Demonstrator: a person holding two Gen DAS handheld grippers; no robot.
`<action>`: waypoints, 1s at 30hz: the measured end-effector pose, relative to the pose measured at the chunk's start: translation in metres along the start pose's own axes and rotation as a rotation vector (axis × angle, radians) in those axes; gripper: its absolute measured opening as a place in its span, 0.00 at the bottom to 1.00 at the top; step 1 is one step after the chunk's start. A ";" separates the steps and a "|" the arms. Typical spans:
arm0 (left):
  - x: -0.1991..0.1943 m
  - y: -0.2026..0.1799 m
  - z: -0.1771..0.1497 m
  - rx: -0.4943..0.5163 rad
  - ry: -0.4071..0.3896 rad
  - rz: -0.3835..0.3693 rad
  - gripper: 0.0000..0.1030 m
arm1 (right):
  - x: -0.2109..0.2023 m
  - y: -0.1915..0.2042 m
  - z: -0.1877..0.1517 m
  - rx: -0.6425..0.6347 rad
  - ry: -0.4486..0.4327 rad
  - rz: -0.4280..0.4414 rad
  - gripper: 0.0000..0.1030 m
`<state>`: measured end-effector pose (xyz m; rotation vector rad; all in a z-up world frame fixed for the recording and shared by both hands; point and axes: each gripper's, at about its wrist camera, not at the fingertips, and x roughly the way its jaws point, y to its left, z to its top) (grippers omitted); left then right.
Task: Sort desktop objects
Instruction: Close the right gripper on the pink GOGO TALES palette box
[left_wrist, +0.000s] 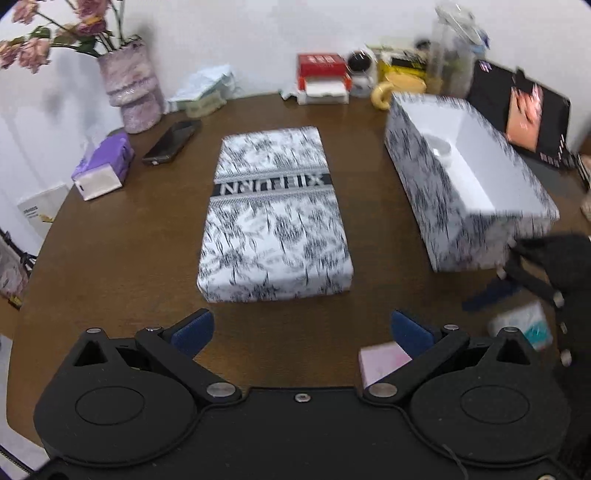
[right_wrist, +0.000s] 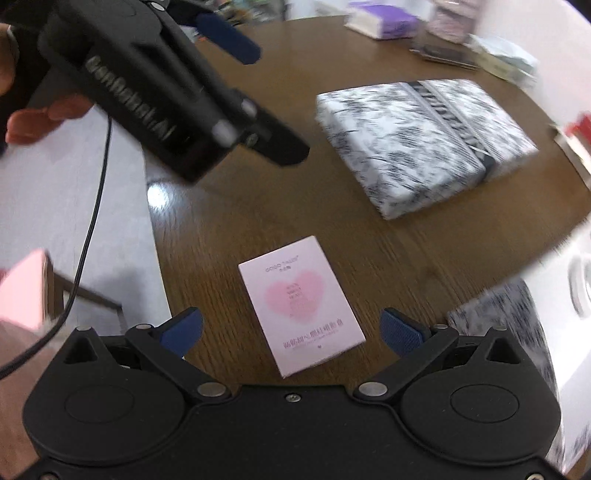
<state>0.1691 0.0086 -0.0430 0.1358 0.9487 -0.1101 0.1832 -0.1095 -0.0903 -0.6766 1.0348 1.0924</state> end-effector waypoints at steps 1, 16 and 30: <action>0.001 0.000 -0.003 0.016 0.011 -0.013 1.00 | 0.005 0.000 0.002 -0.030 0.013 0.009 1.00; 0.014 0.003 -0.037 0.229 0.131 -0.112 1.00 | 0.050 -0.001 0.022 -0.289 0.153 0.111 0.86; 0.022 0.000 -0.041 0.308 0.166 -0.158 1.00 | 0.061 0.000 0.018 -0.335 0.211 0.110 0.81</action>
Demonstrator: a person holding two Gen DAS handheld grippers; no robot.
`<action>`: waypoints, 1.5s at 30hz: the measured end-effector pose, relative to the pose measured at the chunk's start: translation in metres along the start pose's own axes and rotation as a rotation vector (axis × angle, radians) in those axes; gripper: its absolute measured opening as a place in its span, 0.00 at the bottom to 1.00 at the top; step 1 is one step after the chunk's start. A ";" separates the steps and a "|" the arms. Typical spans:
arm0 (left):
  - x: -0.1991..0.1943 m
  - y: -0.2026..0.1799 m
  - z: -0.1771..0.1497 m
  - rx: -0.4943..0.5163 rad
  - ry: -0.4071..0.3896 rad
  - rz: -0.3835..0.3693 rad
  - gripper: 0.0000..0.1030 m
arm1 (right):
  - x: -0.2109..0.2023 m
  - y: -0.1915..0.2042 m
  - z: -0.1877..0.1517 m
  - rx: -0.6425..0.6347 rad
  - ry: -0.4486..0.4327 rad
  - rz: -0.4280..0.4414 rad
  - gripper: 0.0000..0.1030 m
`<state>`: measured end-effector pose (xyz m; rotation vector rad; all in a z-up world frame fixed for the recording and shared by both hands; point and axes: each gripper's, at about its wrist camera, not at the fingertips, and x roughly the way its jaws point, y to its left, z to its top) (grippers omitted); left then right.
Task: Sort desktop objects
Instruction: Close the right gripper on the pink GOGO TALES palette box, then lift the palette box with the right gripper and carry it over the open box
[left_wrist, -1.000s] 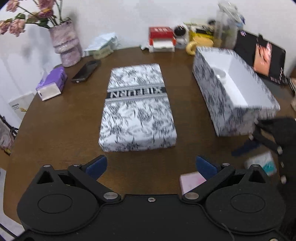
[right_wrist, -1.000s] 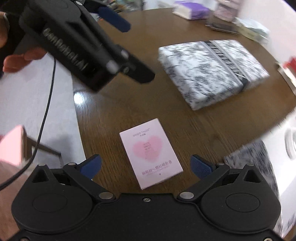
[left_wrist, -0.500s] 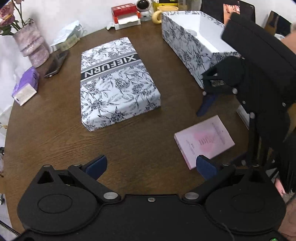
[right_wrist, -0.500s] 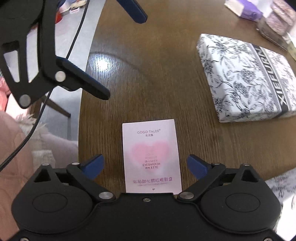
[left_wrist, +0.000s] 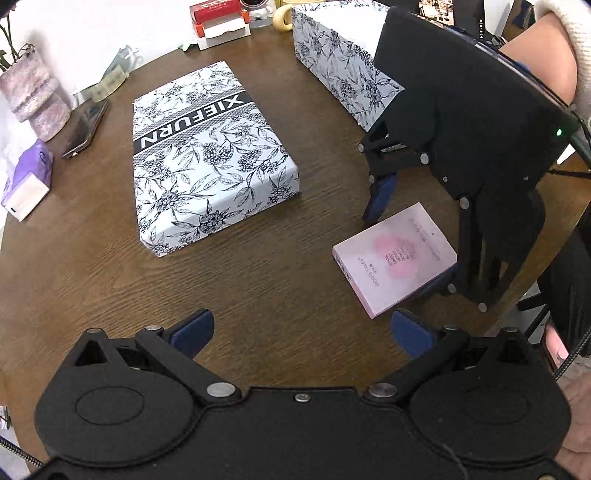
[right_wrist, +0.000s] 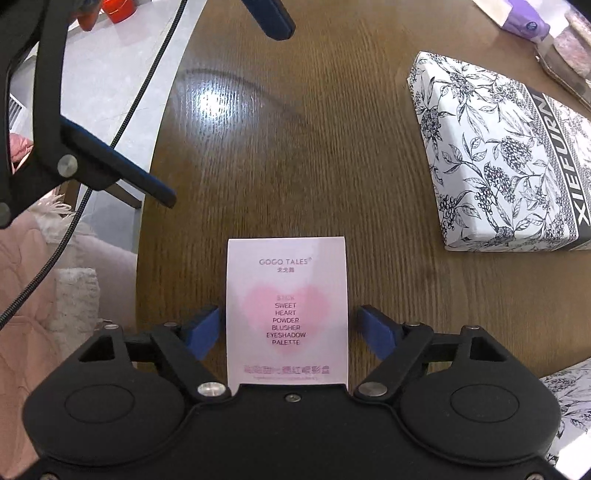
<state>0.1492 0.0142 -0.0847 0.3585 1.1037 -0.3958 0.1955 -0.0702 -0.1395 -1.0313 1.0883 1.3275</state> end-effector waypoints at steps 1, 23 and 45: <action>0.001 0.001 0.000 0.000 0.000 -0.001 1.00 | 0.000 0.001 -0.001 -0.006 0.004 -0.005 0.81; 0.002 0.014 -0.005 -0.024 0.013 -0.018 1.00 | -0.015 0.002 -0.012 -0.064 0.023 -0.016 0.67; -0.030 0.004 0.047 0.128 0.001 -0.035 1.00 | -0.117 0.003 -0.008 -0.058 -0.048 -0.092 0.67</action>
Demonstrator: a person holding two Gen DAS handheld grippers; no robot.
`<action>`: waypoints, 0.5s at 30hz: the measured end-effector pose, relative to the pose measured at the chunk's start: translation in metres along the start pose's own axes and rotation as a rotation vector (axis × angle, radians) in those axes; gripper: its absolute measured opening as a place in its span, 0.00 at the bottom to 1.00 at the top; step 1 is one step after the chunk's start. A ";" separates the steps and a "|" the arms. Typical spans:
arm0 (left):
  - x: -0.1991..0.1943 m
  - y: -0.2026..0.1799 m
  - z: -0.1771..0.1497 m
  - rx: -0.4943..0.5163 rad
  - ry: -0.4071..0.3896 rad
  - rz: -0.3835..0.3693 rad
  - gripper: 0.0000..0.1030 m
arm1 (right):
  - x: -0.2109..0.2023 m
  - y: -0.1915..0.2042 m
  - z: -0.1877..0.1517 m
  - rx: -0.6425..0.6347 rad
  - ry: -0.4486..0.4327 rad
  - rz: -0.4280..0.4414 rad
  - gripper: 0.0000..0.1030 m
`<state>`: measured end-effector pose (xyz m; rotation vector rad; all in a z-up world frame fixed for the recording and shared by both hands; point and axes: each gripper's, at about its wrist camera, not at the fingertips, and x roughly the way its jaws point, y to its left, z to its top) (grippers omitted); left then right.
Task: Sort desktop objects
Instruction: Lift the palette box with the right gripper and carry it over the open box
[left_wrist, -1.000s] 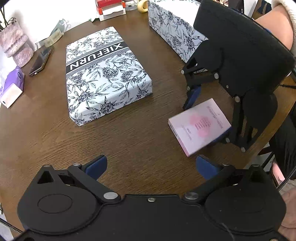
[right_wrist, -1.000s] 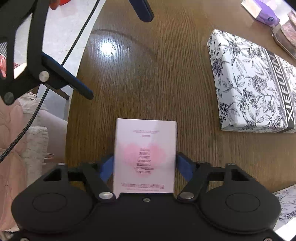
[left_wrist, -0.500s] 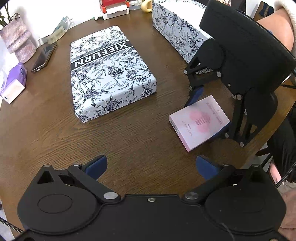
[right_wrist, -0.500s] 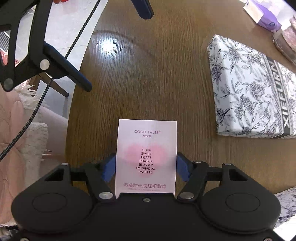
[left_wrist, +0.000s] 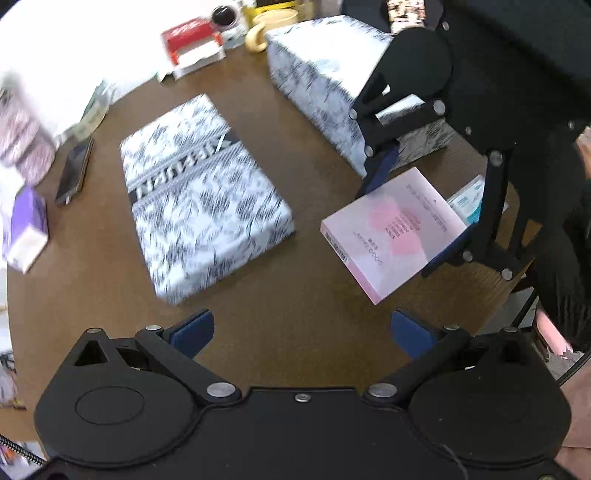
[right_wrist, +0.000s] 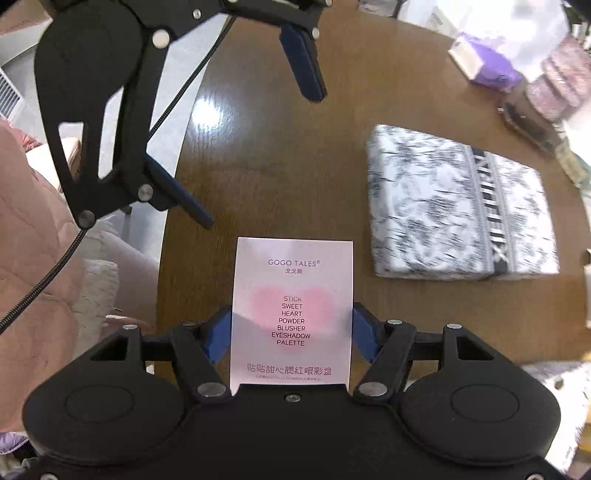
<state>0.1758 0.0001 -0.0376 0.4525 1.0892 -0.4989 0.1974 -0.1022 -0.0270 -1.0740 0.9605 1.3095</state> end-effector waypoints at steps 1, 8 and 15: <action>-0.003 -0.002 0.006 0.018 -0.012 -0.006 1.00 | -0.008 -0.003 -0.003 0.008 -0.001 -0.009 0.67; -0.016 -0.021 0.051 0.127 -0.050 -0.032 1.00 | -0.044 -0.026 -0.020 0.064 -0.001 -0.055 0.67; -0.017 -0.031 0.093 0.184 -0.040 -0.087 1.00 | -0.076 -0.061 -0.046 0.130 0.002 -0.091 0.67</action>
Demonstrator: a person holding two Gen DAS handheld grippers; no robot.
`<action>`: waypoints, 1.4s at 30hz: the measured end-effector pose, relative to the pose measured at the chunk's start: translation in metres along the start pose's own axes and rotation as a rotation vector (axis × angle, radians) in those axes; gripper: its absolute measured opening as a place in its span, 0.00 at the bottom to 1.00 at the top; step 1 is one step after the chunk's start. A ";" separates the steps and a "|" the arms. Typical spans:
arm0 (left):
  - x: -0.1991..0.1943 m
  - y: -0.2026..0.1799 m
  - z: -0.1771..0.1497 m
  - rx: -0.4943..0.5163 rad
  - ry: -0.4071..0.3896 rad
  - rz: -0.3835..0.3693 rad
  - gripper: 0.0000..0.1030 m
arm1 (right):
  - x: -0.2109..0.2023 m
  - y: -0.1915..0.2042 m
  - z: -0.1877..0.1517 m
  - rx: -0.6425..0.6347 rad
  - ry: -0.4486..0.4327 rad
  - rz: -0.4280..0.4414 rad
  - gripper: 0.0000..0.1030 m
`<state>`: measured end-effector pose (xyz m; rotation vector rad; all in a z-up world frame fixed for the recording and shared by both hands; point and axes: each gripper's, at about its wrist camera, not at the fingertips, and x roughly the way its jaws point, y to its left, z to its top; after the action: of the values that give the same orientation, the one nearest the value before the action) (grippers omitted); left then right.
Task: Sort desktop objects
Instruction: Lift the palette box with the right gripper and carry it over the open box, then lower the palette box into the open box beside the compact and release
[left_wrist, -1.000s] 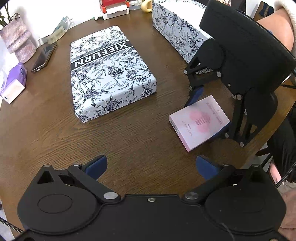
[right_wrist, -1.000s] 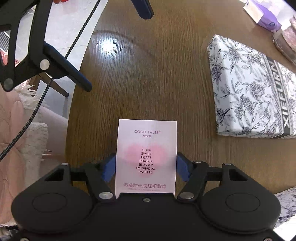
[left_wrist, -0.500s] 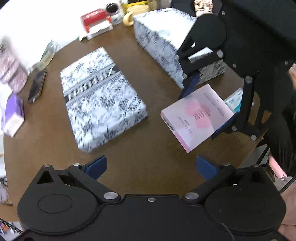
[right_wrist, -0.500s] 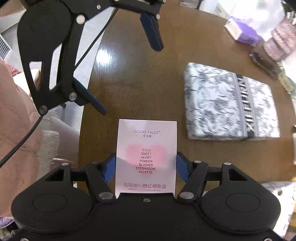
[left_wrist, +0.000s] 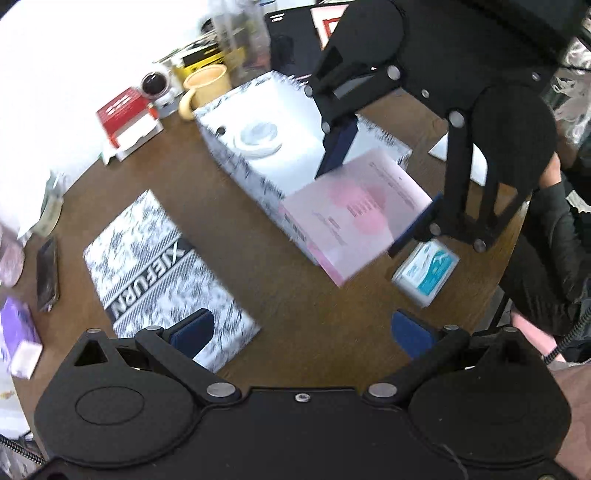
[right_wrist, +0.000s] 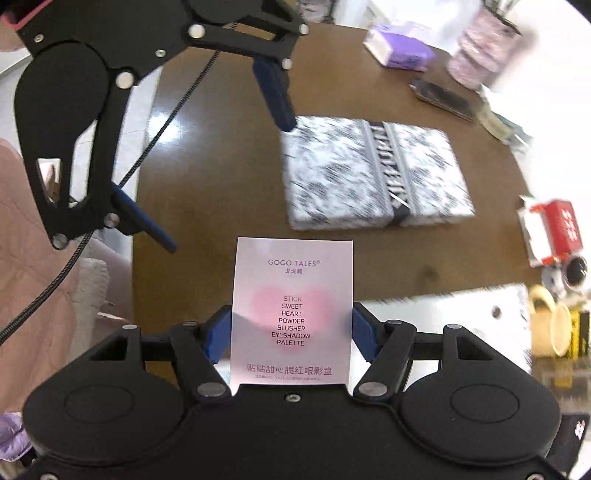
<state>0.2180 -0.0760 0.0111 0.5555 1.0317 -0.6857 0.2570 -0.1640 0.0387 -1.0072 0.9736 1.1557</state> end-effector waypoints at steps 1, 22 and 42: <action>0.002 0.000 0.007 0.008 0.004 -0.005 1.00 | -0.003 -0.006 -0.004 0.009 0.006 -0.007 0.67; 0.044 0.024 0.060 0.007 0.062 -0.054 1.00 | 0.062 -0.120 -0.042 0.021 0.129 -0.008 0.67; 0.069 0.041 0.032 -0.054 0.098 -0.083 1.00 | 0.153 -0.160 -0.056 0.027 0.217 0.024 0.67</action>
<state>0.2904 -0.0887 -0.0340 0.5055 1.1671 -0.7073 0.4312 -0.1981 -0.1041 -1.1186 1.1728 1.0651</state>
